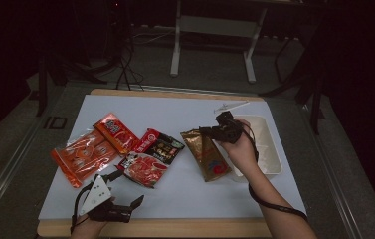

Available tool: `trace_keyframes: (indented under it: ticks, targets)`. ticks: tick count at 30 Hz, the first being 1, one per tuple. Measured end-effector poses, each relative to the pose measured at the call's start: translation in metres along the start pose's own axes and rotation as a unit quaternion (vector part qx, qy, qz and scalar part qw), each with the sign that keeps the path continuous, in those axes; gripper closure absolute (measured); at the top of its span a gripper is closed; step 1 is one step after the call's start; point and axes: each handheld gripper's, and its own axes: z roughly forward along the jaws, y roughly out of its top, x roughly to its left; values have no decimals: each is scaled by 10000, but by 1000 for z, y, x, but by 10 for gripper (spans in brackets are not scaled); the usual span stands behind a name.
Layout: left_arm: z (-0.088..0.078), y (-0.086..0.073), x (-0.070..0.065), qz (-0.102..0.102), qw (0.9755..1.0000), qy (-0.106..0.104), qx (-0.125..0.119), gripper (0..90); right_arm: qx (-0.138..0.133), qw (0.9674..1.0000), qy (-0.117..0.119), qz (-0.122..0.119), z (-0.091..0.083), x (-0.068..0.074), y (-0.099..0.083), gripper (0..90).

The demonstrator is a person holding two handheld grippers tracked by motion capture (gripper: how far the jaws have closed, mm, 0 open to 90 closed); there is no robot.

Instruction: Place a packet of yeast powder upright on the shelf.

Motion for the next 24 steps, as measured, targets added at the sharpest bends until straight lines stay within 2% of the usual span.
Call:
trace_keyframes:
  ticks: [7,11,16,24]
  targets:
    - [0,0,0,4,10000,4,7,18,-319,9995,62,-45,-12,2,13,899]
    - [0,0,0,-4,10000,0,-4,18,-493,9986,180,-75,-21,2,25,898]
    - [0,0,0,-19,10000,2,-23,18,-631,9978,152,-143,-33,1,37,898]
    - [0,0,-1,-21,10000,31,-87,18,-862,9962,70,-92,-56,-10,48,898]
